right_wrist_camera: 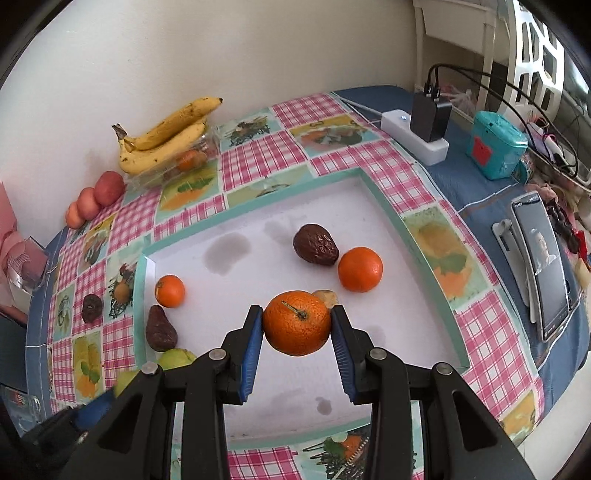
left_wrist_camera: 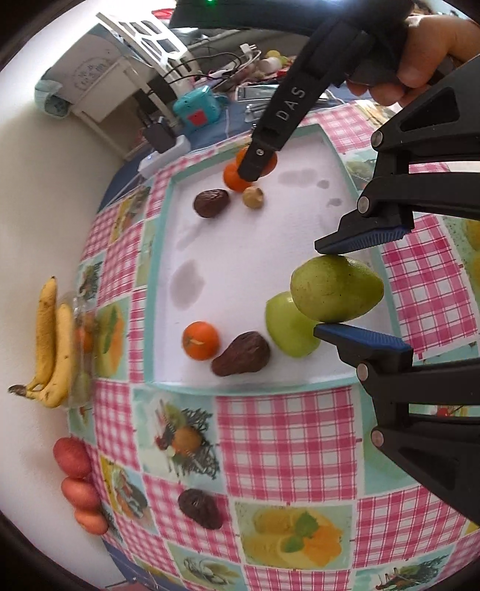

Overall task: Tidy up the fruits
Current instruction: 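Carry the green fruit into the tray with the left tool while the right tool places the tangerine there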

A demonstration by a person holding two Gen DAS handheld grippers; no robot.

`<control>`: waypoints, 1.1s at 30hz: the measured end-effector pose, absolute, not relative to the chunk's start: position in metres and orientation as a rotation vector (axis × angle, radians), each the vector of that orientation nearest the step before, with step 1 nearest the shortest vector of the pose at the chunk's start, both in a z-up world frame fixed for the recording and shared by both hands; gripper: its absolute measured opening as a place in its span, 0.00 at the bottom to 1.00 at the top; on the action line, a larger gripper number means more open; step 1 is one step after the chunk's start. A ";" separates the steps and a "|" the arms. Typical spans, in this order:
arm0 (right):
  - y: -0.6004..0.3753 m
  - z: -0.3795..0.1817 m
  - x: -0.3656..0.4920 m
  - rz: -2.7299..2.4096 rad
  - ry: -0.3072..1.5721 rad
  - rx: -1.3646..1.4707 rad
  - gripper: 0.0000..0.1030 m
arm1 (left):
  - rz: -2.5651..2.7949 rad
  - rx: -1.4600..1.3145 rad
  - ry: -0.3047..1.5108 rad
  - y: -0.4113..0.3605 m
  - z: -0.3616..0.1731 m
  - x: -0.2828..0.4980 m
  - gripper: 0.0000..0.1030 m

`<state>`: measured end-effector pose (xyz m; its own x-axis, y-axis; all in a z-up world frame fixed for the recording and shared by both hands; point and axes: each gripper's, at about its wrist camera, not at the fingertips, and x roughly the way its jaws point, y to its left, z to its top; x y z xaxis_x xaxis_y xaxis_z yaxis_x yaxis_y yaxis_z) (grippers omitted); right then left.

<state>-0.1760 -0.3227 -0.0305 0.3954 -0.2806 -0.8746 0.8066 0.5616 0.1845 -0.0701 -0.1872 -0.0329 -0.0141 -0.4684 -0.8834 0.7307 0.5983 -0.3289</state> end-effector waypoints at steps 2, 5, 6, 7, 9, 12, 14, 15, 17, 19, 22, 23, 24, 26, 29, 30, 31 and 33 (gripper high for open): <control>-0.324 -0.033 -0.177 -0.761 0.926 0.679 0.37 | -0.966 0.271 1.272 -0.188 -0.036 -0.072 0.40; -0.327 -0.037 -0.178 -0.772 0.936 0.683 0.37 | -0.962 0.296 1.285 -0.190 -0.041 -0.075 0.40; -0.328 -0.038 -0.179 -0.777 0.942 0.683 0.37 | -0.963 0.303 1.290 -0.192 -0.042 -0.075 0.40; -0.329 -0.040 -0.179 -0.783 0.949 0.682 0.37 | -0.963 0.310 1.293 -0.193 -0.044 -0.076 0.40; -0.330 -0.043 -0.179 -0.788 0.965 0.682 0.37 | -0.964 0.333 1.299 -0.195 -0.047 -0.079 0.40; -0.332 -0.051 -0.177 -0.785 0.993 0.687 0.37 | -0.956 0.369 1.310 -0.198 -0.054 -0.083 0.40; -0.333 -0.057 -0.176 -0.782 1.013 0.693 0.37 | -0.949 0.385 1.316 -0.199 -0.059 -0.084 0.40; -0.333 -0.059 -0.176 -0.783 1.020 0.694 0.37 | -0.946 0.394 1.316 -0.200 -0.061 -0.085 0.40; -0.333 -0.064 -0.176 -0.786 1.034 0.700 0.37 | -0.942 0.401 1.318 -0.201 -0.063 -0.086 0.40; -0.335 -0.069 -0.176 -0.790 1.046 0.709 0.37 | -0.938 0.404 1.321 -0.201 -0.064 -0.085 0.40; -0.336 -0.075 -0.176 -0.808 1.073 0.706 0.37 | -0.931 0.407 1.328 -0.201 -0.067 -0.084 0.40; -0.337 -0.078 -0.176 -0.816 1.083 0.701 0.37 | -0.926 0.410 1.332 -0.202 -0.068 -0.083 0.40; -0.338 -0.080 -0.176 -0.818 1.089 0.706 0.37 | -0.917 0.415 1.339 -0.202 -0.071 -0.082 0.40; -0.340 -0.084 -0.177 -0.813 1.094 0.723 0.37 | -0.915 0.413 1.345 -0.202 -0.073 -0.081 0.40; -0.341 -0.086 -0.177 -0.816 1.098 0.726 0.37 | -0.917 0.411 1.346 -0.201 -0.073 -0.081 0.40; -0.341 -0.086 -0.177 -0.817 1.098 0.725 0.37 | -0.917 0.411 1.346 -0.201 -0.073 -0.081 0.40; -0.341 -0.085 -0.178 -0.818 1.098 0.724 0.37 | -0.916 0.410 1.346 -0.201 -0.073 -0.080 0.40; -0.340 -0.086 -0.179 -0.819 1.099 0.722 0.37 | -0.916 0.405 1.349 -0.200 -0.073 -0.080 0.40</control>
